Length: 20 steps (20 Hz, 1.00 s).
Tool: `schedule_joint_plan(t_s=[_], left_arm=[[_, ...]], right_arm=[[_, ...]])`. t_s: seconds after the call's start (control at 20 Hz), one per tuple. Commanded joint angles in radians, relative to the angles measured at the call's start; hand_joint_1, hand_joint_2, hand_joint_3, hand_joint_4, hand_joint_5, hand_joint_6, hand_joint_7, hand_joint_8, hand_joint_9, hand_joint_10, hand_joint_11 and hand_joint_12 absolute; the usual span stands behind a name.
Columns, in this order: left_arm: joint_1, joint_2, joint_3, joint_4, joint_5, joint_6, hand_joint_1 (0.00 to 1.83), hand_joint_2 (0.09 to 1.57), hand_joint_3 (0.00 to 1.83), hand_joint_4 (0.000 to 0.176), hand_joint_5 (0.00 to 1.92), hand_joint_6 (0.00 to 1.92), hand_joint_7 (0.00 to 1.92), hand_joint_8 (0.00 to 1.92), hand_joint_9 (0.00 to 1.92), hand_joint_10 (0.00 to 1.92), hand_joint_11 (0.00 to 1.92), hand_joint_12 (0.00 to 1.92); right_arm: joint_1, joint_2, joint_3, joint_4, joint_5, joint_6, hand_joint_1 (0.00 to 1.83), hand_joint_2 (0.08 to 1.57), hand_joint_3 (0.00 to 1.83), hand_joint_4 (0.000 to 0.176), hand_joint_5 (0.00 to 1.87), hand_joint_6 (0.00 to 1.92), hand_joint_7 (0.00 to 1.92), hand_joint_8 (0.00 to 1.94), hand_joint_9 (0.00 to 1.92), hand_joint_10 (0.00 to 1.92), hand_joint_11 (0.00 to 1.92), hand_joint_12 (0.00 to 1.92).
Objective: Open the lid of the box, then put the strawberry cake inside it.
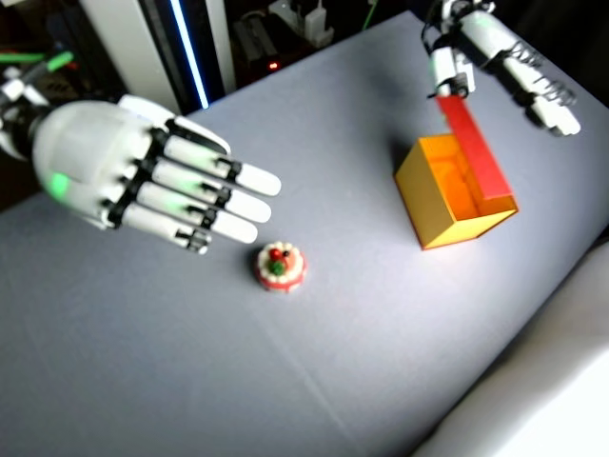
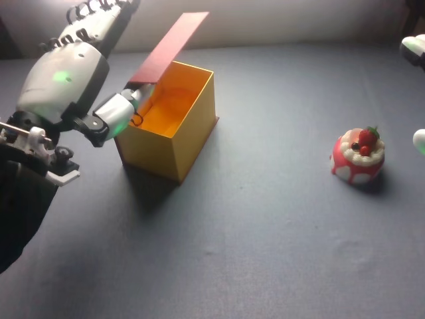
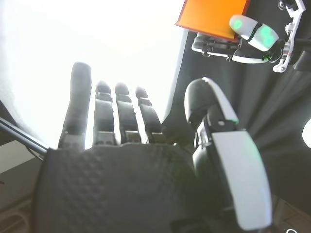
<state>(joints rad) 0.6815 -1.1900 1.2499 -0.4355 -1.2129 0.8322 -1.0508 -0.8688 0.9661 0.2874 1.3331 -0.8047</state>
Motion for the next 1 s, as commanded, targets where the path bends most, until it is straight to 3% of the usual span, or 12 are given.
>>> schedule_joint_plan(t_s=[0.0,0.1,0.25,0.6,0.65,0.8,0.95], left_arm=[[-0.002,0.011,0.008,0.022,-0.134,-0.015,0.80,1.37,0.02,0.082,0.00,0.00,0.00,0.00,0.00,0.00,0.00,0.00],[-0.007,0.010,0.018,0.021,-0.135,-0.033,0.77,1.37,0.02,0.084,0.00,0.00,0.00,0.00,0.00,0.00,0.00,0.00],[-0.020,0.019,0.036,-0.013,-0.137,-0.040,0.73,1.38,0.02,0.002,0.00,0.00,0.00,0.00,0.00,0.00,0.00,0.00],[-0.027,0.052,0.072,-0.117,-0.087,-0.038,0.80,1.38,0.00,0.000,0.00,0.00,0.00,0.00,0.00,0.00,0.00,0.02],[-0.022,0.055,0.079,-0.137,-0.072,-0.037,0.78,1.38,0.00,0.011,0.00,0.00,0.00,0.00,0.00,0.00,0.00,0.00],[-0.008,0.057,0.097,-0.171,-0.027,-0.045,0.84,1.35,0.00,0.000,0.00,0.00,0.00,0.00,0.00,0.00,0.04,0.02],[0.015,0.054,0.101,-0.163,-0.051,-0.085,0.89,1.33,0.00,0.001,0.00,0.00,0.00,0.00,0.02,0.01,0.00,0.69]], right_arm=[[0.002,0.002,0.004,0.005,0.129,0.007,0.31,1.47,0.00,0.000,0.00,0.00,0.00,0.00,0.00,0.00,0.00,1.22],[0.000,0.002,0.004,0.007,0.129,0.007,0.32,1.47,0.00,0.000,0.00,0.00,0.00,0.00,0.00,0.00,0.00,1.27],[-0.003,0.002,0.004,0.007,0.129,0.008,0.28,1.47,0.00,0.000,0.00,0.00,0.00,0.00,0.00,0.00,0.00,1.15],[-0.010,0.001,0.004,0.013,0.129,0.010,0.30,1.47,0.00,0.000,0.00,0.00,0.00,0.00,0.00,0.00,0.00,1.06],[-0.011,0.001,0.004,0.013,0.129,0.011,0.29,1.47,0.00,0.000,0.00,0.00,0.00,0.00,0.00,0.00,0.00,0.98],[-0.014,0.001,0.004,0.013,0.129,0.015,0.29,1.47,0.00,0.000,0.00,0.00,0.00,0.00,0.00,0.00,0.00,0.96],[-0.014,0.001,0.004,0.012,0.128,0.017,0.33,1.45,0.00,0.000,0.00,0.00,0.00,0.00,0.00,0.00,0.00,0.97]])
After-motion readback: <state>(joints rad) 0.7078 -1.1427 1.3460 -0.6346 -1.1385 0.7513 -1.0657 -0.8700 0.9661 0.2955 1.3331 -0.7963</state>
